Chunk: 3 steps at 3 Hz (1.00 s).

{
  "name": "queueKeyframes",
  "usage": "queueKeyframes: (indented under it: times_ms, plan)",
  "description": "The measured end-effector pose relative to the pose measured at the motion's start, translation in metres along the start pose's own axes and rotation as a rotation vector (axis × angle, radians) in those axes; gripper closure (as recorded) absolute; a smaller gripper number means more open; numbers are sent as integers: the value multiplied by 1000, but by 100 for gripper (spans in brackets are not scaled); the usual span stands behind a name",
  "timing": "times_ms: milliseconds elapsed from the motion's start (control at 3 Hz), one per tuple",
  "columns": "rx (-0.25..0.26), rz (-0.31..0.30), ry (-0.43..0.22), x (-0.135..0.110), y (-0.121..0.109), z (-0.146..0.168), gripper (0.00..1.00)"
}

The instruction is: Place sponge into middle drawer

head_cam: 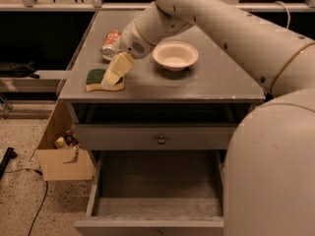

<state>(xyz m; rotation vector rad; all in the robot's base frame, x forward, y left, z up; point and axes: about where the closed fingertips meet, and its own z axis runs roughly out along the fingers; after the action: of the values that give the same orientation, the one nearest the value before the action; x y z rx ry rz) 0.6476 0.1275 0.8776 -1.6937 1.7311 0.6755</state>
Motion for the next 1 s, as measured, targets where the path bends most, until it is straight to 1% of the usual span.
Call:
queueKeyframes:
  times_ms: [333,667,1000]
  plan:
    - [-24,5,9,4,12,12,0]
    - [-42,-4,31,2,9,30,0]
    - [-42,-4,31,2,9,30,0]
